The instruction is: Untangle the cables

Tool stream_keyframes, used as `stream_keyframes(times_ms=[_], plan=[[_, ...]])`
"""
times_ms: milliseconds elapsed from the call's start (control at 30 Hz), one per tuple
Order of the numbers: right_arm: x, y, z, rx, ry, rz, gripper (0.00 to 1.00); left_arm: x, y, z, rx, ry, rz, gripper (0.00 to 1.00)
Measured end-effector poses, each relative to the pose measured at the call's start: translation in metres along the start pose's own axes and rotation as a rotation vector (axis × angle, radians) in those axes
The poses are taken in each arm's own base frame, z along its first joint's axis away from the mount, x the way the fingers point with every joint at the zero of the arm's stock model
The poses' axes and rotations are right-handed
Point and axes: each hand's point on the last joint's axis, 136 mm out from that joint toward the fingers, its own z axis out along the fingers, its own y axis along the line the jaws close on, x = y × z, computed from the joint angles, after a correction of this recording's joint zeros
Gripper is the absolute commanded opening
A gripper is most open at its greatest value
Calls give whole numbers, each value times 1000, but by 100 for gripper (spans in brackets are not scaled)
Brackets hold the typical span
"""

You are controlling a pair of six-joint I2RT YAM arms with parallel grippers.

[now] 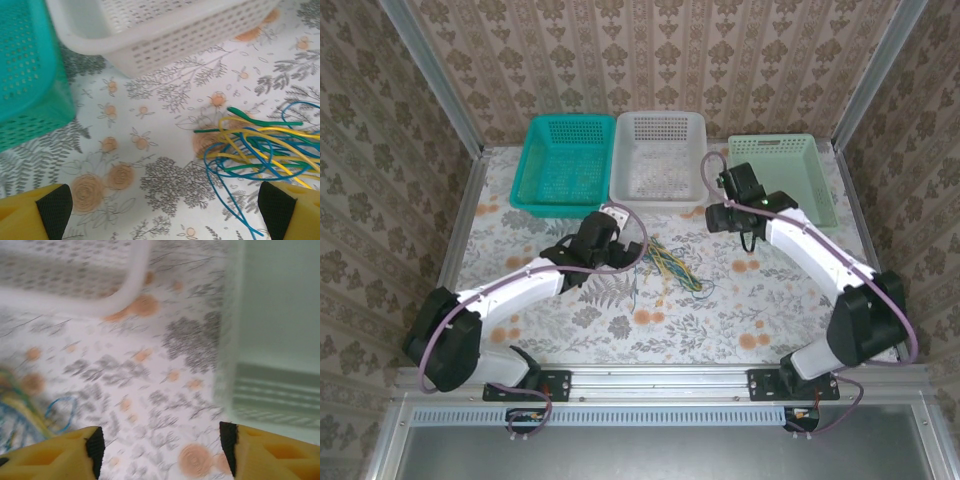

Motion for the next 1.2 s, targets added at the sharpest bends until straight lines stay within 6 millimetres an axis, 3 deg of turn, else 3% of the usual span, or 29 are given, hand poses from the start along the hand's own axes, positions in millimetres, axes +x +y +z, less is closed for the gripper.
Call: stream_keyframes(times_ms=[200, 367, 567, 767, 933, 1200], plan=[[45, 65, -12, -260, 28, -97, 68, 5, -11, 4, 64, 23, -26, 99], [62, 113, -11, -381, 50, -215, 71, 5, -16, 4, 116, 30, -79, 97], [88, 127, 27, -375, 160, -284, 71, 21, -20, 3, 143, 65, -120, 95], [98, 140, 50, -384, 220, -323, 70, 32, -23, -10, 156, 60, -147, 95], [98, 145, 57, -390, 228, -335, 59, 28, -22, -17, 152, 35, -166, 95], [103, 145, 71, -376, 254, -361, 14, 33, -27, -20, 146, 47, -155, 95]])
